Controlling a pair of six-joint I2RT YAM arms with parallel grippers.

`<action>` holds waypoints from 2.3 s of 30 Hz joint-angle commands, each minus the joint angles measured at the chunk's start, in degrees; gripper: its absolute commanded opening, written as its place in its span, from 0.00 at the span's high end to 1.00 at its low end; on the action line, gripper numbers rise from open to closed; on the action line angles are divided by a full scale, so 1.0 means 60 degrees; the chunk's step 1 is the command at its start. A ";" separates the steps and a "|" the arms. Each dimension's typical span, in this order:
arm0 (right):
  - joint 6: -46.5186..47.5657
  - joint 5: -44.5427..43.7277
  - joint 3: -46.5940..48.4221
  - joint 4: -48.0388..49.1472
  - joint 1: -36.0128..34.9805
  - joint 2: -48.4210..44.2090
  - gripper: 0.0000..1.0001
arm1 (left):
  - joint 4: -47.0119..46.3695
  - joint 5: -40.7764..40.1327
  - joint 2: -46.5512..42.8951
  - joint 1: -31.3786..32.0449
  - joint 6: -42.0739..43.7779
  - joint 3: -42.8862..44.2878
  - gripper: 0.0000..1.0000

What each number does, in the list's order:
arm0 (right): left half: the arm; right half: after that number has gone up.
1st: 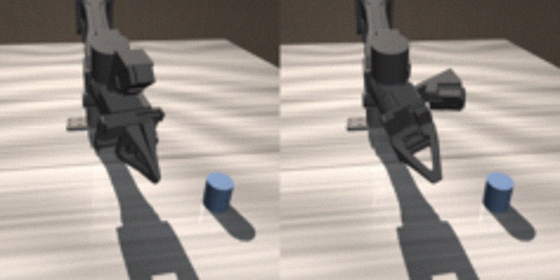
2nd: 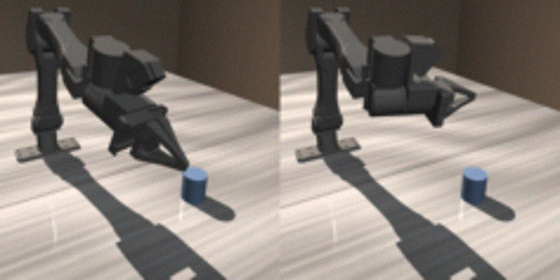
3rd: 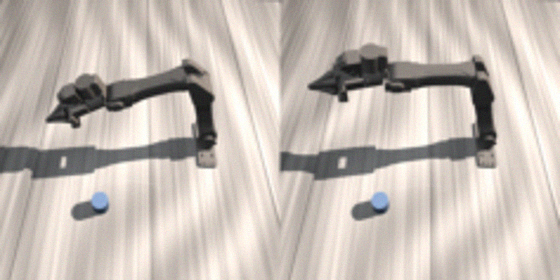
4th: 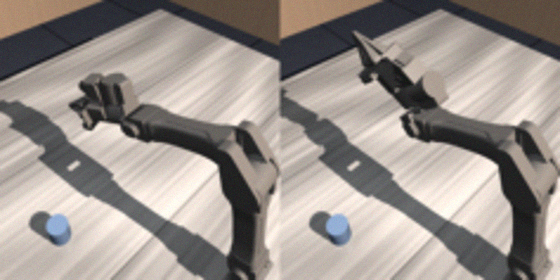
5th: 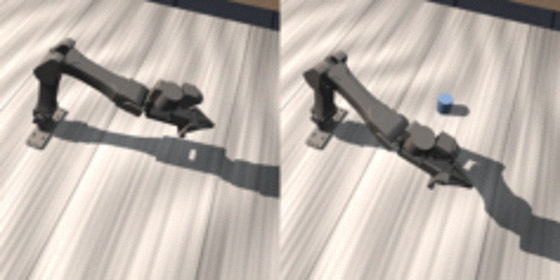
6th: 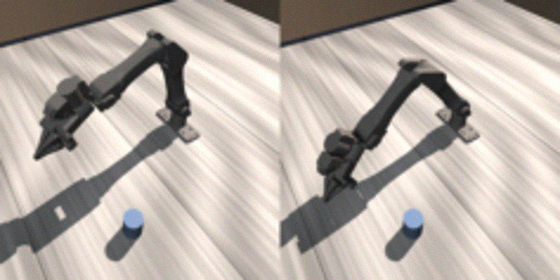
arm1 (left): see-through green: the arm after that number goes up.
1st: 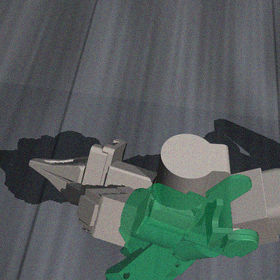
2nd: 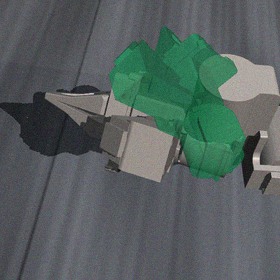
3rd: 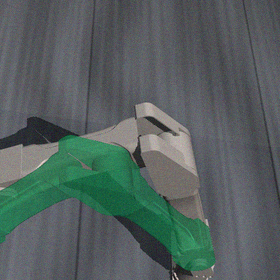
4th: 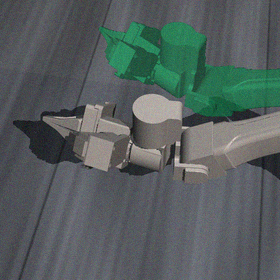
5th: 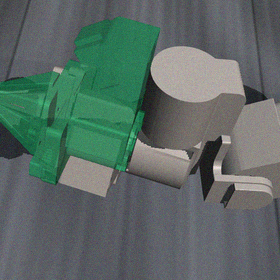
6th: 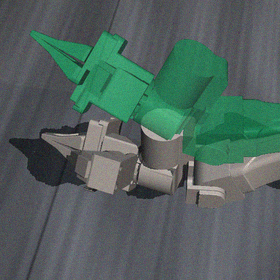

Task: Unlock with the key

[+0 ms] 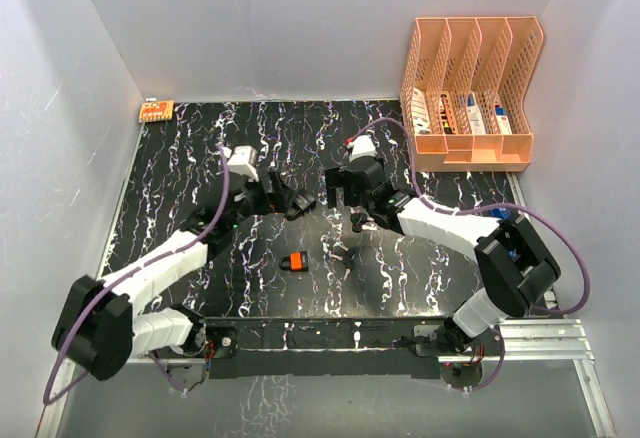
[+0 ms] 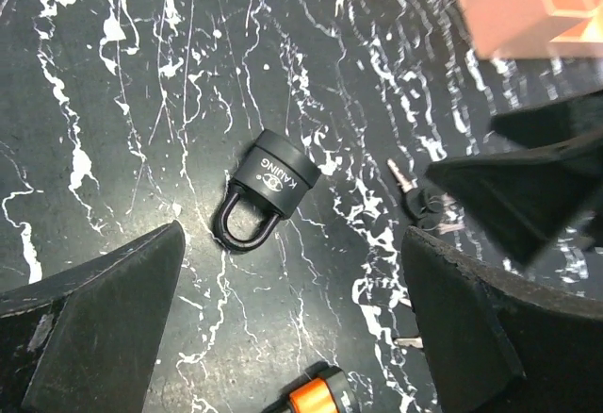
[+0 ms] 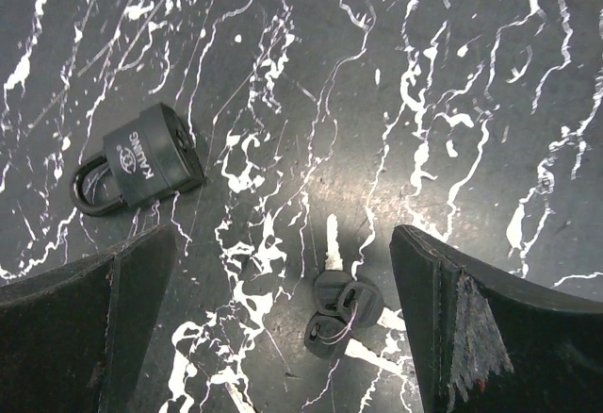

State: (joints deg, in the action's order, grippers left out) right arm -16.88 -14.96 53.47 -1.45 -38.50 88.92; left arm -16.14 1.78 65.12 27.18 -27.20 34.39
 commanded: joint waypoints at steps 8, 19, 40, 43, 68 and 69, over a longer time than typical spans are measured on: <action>0.0007 -0.1222 -0.0461 0.0574 0.0033 -0.1416 0.02 | 0.0288 -0.3886 0.2002 0.2177 0.0376 0.1141 0.02; -0.0153 -0.1461 -0.0841 0.0674 0.0120 -0.2062 0.02 | 0.0673 -0.3969 0.1544 0.2108 -0.0275 0.1038 0.02; -0.0880 -0.0191 -0.0363 -0.1022 0.1056 -0.1280 0.05 | 0.0619 -0.1411 0.0446 -0.0121 -0.0092 0.0176 0.05; -0.1142 0.0005 -0.0219 -0.1507 0.1066 -0.1061 0.08 | 0.0500 -0.1279 0.0551 -0.0121 -0.0094 0.0140 0.06; -0.2105 0.1317 -0.0428 -0.1581 0.1063 0.0168 0.46 | 0.0314 -0.1255 0.0635 -0.0128 0.0117 0.0105 0.15; -0.2111 0.1288 -0.0447 -0.1588 0.1056 0.0088 0.44 | 0.0327 -0.1246 0.0618 -0.0118 0.0100 0.0110 0.19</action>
State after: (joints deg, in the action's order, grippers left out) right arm -28.64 -7.62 49.32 -13.04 -32.03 90.54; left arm -13.65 -5.93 69.73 26.37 -26.81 35.48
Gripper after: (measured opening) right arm 0.543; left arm 0.855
